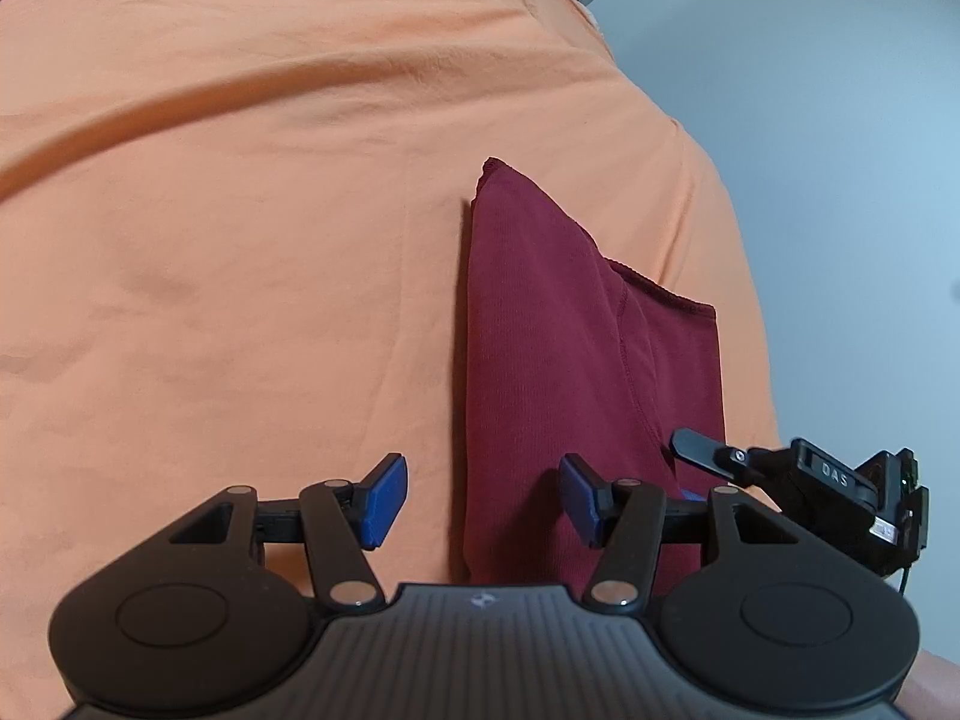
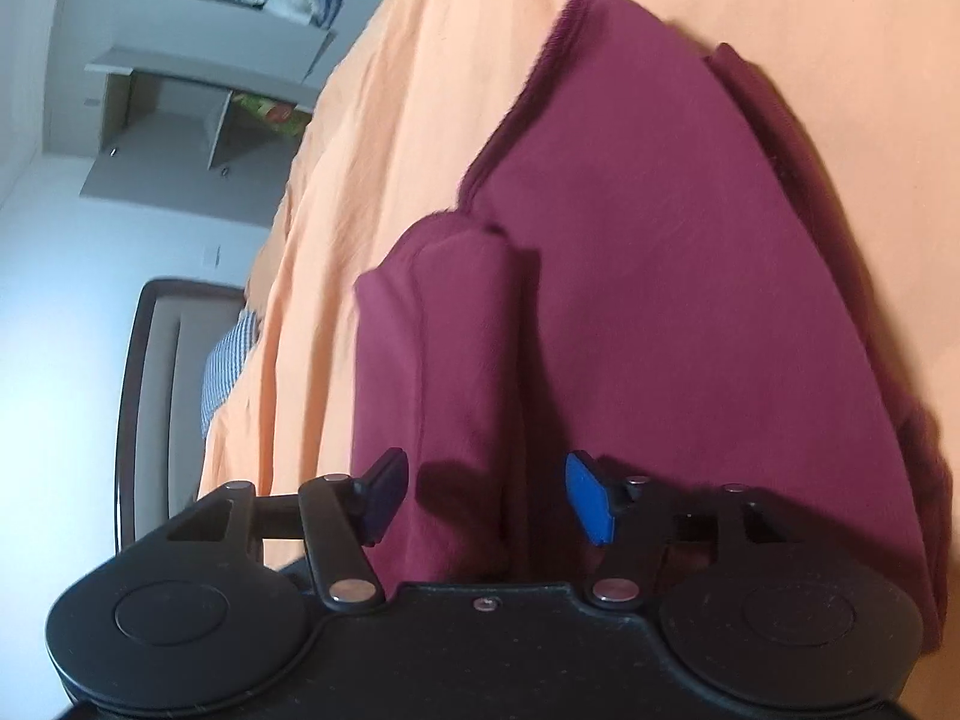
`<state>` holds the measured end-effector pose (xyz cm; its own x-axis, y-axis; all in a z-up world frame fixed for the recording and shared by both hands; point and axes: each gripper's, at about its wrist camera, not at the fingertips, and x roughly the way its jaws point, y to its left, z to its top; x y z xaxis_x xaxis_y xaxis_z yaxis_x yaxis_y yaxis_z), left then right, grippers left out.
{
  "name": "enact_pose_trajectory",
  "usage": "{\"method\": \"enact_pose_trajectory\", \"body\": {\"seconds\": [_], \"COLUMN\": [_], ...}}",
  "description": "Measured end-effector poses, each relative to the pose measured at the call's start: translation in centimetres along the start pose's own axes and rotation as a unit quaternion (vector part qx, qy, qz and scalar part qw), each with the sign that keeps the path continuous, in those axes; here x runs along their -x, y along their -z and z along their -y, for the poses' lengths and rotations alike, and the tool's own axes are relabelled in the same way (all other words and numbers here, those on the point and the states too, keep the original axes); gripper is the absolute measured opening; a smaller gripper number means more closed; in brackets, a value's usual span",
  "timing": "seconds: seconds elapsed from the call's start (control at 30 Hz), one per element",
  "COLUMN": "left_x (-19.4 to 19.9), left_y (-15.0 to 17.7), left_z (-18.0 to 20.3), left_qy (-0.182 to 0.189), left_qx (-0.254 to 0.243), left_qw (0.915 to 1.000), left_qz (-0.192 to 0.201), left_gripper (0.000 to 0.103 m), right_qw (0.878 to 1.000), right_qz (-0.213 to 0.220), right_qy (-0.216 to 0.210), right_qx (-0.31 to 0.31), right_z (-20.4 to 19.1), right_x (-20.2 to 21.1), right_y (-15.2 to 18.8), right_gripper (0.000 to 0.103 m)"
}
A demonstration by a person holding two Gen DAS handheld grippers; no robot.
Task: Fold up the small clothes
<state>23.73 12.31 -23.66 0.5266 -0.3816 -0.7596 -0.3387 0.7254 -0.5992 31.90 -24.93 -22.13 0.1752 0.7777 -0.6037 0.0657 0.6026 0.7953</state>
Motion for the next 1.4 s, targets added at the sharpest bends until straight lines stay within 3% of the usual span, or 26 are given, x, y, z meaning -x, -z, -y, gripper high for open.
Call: {"method": "enact_pose_trajectory", "body": {"seconds": [0.37,0.4,0.43,0.5,0.63,0.77,0.83,0.9,1.2,1.4], "left_x": [-0.7,-0.8,-0.8,-0.8,-1.0,-1.1,-1.1,-1.3,-2.1,-2.8], "left_y": [-0.9,-0.9,-0.9,-1.0,-1.0,-1.0,-1.1,-1.1,-1.7,-2.0], "left_z": [1.2,1.3,1.3,1.4,1.4,1.5,1.6,1.6,3.1,4.7], "left_qy": [-0.015,-0.017,-0.017,-0.018,-0.021,-0.026,-0.028,-0.029,-0.010,0.012], "left_qx": [-0.020,-0.020,-0.020,-0.020,-0.021,-0.019,-0.018,-0.017,-0.032,-0.045], "left_qw": [0.9997,0.9996,0.9996,0.9996,0.9995,0.9994,0.9994,0.9994,0.9993,0.9988], "left_qz": [-0.008,-0.009,-0.010,-0.009,-0.012,-0.012,-0.012,-0.013,-0.015,-0.016], "left_gripper": [0.062,0.062,0.063,0.063,0.064,0.065,0.066,0.066,0.071,0.071], "right_qw": [1.000,1.000,0.999,0.999,1.000,0.999,1.000,0.999,0.987,0.984], "right_qz": [-0.021,-0.023,-0.021,-0.018,-0.024,-0.028,-0.025,-0.019,0.017,0.045], "right_qy": [-0.010,-0.016,-0.021,-0.032,-0.014,-0.013,-0.011,-0.007,0.018,0.035], "right_qx": [-0.012,-0.014,-0.011,0.000,-0.007,-0.017,0.002,0.025,0.161,0.170], "right_z": [-0.5,-0.6,-0.8,-1.2,-1.1,-1.1,-1.7,-2.2,-5.1,-3.7], "right_x": [-2.5,-2.7,-2.5,-2.2,-2.8,-3.7,-3.6,-3.0,2.2,5.2], "right_y": [-0.2,-0.4,-0.4,-0.5,-0.4,-0.5,-0.5,-0.4,-1.3,-1.9], "right_gripper": [0.061,0.057,0.043,0.034,0.043,0.044,0.029,0.024,0.022,0.022]}}
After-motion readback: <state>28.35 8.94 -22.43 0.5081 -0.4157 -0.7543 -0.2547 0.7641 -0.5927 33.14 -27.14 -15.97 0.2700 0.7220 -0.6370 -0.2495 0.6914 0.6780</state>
